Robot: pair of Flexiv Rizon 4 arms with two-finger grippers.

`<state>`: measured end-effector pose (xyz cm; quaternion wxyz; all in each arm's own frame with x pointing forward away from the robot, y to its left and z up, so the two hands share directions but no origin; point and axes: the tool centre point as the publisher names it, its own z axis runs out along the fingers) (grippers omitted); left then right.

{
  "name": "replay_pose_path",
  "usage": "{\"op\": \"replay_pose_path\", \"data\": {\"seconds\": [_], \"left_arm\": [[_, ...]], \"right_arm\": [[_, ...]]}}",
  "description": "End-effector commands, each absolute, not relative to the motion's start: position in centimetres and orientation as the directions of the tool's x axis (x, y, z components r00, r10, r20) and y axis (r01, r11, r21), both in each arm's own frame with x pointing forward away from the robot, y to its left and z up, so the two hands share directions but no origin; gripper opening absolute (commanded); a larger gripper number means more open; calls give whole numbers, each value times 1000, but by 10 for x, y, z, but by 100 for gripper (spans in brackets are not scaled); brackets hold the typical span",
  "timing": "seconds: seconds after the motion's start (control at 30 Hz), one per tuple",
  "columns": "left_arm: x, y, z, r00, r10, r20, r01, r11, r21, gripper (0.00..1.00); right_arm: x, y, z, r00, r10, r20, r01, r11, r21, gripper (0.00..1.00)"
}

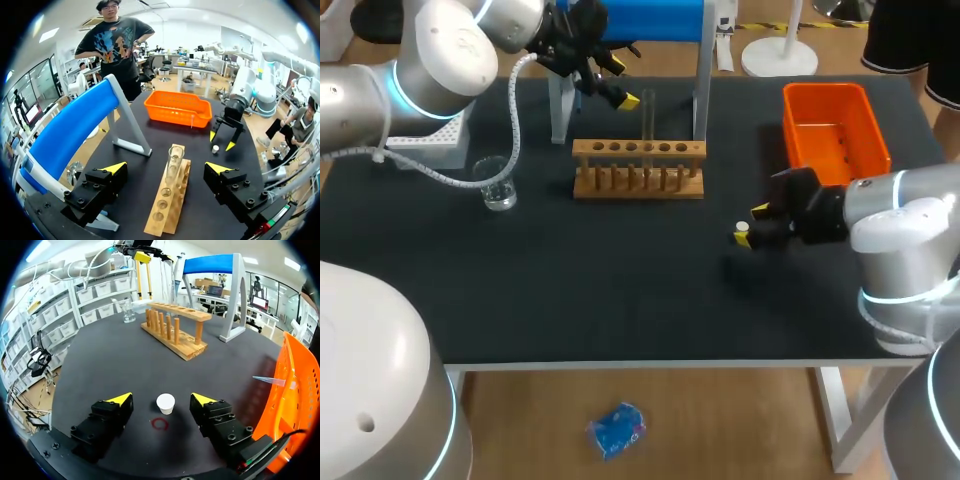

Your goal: Invert the test tube, pick up the pipette, mount the tip to pipette, aspirate from beaker and dispense into the tube, eject the tip, return the pipette, and cap with the stopper.

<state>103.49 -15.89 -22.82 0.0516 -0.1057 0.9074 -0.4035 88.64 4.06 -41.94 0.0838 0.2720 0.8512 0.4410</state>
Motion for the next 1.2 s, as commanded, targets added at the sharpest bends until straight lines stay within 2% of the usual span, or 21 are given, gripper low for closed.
{"op": "replay_pose_path", "data": {"seconds": [0.03,0.37,0.47,0.53,0.6,0.7,0.77,1.0,1.2], "left_arm": [[1035,-159,-230,-973,-233,-10,-147,649,-747,100],[1035,-159,-230,-973,-233,-10,-147,649,-747,100],[1035,-159,-230,-973,-233,-10,-147,649,-747,100],[1035,-159,-230,-973,-233,-10,-147,649,-747,100],[1035,-159,-230,-973,-233,-10,-147,649,-747,100],[1035,-159,-230,-973,-233,-10,-147,649,-747,100],[1035,-159,-230,-973,-233,-10,-147,649,-747,100],[1035,-159,-230,-973,-233,-10,-147,649,-747,100],[1035,-159,-230,-973,-233,-10,-147,649,-747,100]], "right_arm": [[889,44,-426,-836,540,93,386,461,799,71],[894,46,-431,-832,547,92,388,455,801,73],[895,47,-431,-833,546,92,387,455,802,69],[896,47,-431,-834,543,93,388,457,800,58],[896,47,-431,-836,541,93,386,460,800,59],[896,48,-431,-838,537,91,384,464,799,53],[896,48,-431,-839,536,91,383,464,798,56],[897,50,-431,-842,531,96,385,466,797,45],[897,50,-430,-842,531,101,387,462,798,44]]}}
